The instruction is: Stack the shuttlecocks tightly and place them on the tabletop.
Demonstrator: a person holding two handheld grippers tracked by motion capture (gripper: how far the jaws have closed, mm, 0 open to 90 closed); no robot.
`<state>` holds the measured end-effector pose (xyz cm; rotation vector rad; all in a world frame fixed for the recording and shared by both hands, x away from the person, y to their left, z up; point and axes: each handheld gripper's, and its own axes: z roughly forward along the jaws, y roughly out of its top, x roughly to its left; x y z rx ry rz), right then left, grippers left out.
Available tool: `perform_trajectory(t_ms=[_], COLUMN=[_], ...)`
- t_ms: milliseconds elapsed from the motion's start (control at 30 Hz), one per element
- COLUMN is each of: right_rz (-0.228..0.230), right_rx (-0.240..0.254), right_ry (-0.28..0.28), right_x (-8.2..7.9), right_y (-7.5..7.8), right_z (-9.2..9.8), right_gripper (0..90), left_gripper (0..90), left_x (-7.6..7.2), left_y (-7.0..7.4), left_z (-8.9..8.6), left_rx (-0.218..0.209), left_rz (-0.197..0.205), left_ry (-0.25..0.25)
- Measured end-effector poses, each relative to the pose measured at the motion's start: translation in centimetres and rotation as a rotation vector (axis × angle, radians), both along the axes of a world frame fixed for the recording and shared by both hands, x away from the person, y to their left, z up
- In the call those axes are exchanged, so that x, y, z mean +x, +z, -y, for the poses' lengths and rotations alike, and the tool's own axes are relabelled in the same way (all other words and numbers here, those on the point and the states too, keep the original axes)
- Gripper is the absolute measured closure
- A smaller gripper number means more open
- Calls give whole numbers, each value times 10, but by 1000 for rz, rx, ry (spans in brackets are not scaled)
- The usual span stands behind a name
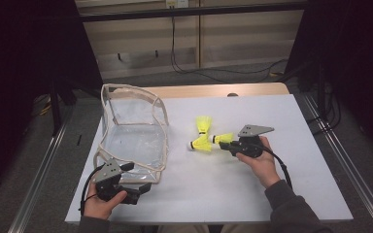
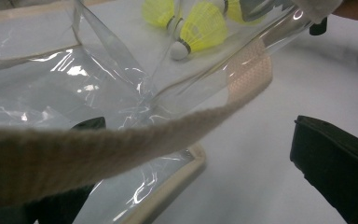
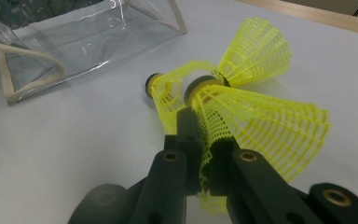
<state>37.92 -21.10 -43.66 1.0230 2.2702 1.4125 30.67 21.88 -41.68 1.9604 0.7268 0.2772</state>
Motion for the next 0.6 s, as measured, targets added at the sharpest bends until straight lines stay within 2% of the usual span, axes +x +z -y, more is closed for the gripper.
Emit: perform_trajectory(t_ms=[600], right_rz=[-3], right_rx=[-5], right_ry=[10], right_x=[2], right_y=[0], right_z=[-6], right_gripper=[876], left_gripper=[44], left_x=[0], left_y=[0], left_z=[0], left_rx=[4], left_rz=[0], left_ry=[-1])
